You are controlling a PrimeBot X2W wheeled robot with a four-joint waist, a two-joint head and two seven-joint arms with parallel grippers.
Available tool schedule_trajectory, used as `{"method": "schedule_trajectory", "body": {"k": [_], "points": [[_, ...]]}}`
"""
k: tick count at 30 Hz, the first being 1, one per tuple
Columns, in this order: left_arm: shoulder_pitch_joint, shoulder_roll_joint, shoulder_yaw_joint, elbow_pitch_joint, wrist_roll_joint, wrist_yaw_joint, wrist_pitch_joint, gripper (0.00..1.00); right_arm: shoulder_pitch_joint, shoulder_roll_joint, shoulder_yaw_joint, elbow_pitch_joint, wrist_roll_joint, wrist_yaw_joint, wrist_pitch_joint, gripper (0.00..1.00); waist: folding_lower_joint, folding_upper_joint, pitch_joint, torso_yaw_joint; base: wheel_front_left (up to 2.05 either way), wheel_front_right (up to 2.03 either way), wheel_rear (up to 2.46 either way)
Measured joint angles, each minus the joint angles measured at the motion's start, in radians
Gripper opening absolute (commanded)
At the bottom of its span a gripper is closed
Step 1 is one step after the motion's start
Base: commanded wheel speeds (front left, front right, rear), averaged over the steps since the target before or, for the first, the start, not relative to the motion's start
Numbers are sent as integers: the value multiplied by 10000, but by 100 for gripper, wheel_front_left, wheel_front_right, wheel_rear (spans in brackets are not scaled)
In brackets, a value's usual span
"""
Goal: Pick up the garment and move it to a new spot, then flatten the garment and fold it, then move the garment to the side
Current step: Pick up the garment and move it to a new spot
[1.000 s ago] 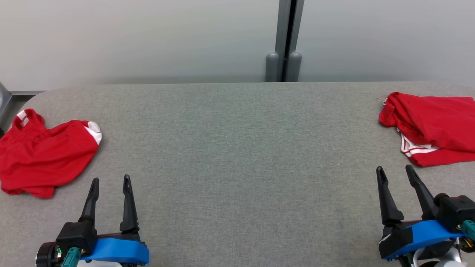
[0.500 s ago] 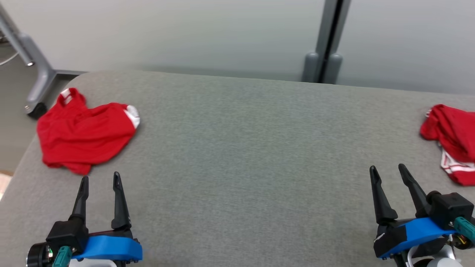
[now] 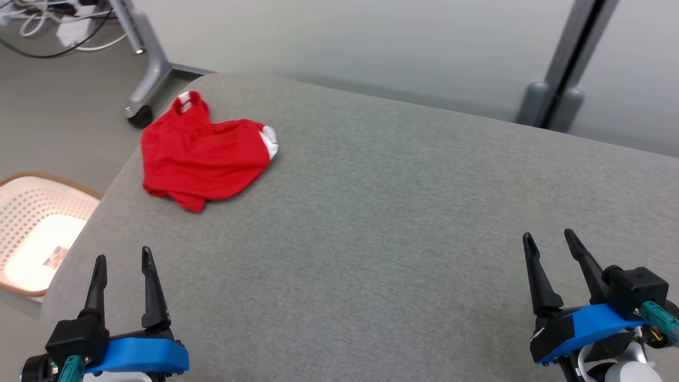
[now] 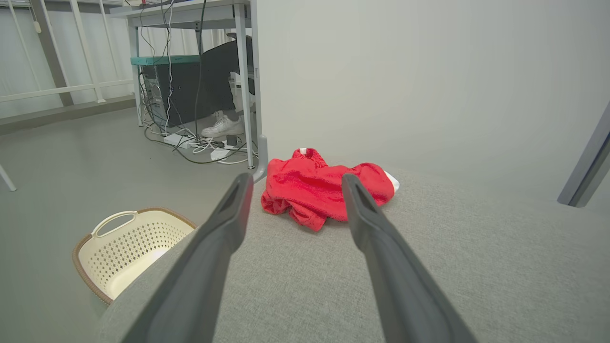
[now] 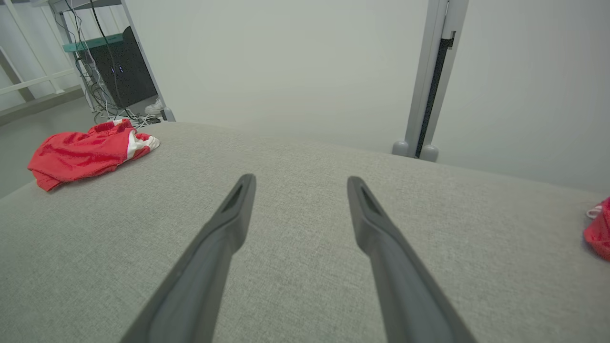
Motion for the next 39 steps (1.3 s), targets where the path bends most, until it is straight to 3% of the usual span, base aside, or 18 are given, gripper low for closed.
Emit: {"method": "schedule_trajectory", "body": {"k": [9, 20, 30, 39], "points": [[160, 48, 163, -71, -111, 128, -42, 100, -104, 4, 138, 19, -61, 0, 77, 100, 0, 0, 181, 700, 0, 0, 0], [-28, 44, 125, -2, -265, 173, -54, 100, -181, -27, 130, -63, -73, 2, 136, 100, -1, 0, 423, 452, 0, 0, 0], [-3115, 1003, 430, 800, -460, -104, 153, 100, -598, -244, 115, -830, -318, 2, 430, 100, -1, 0, 1476, -448, 0, 0, 0], [-6177, 1927, 665, 2144, -794, -504, 587, 100, -1048, -491, -36, -2326, -539, 0, 886, 100, 1, 0, 3090, -1495, 0, 0, 0]]}}
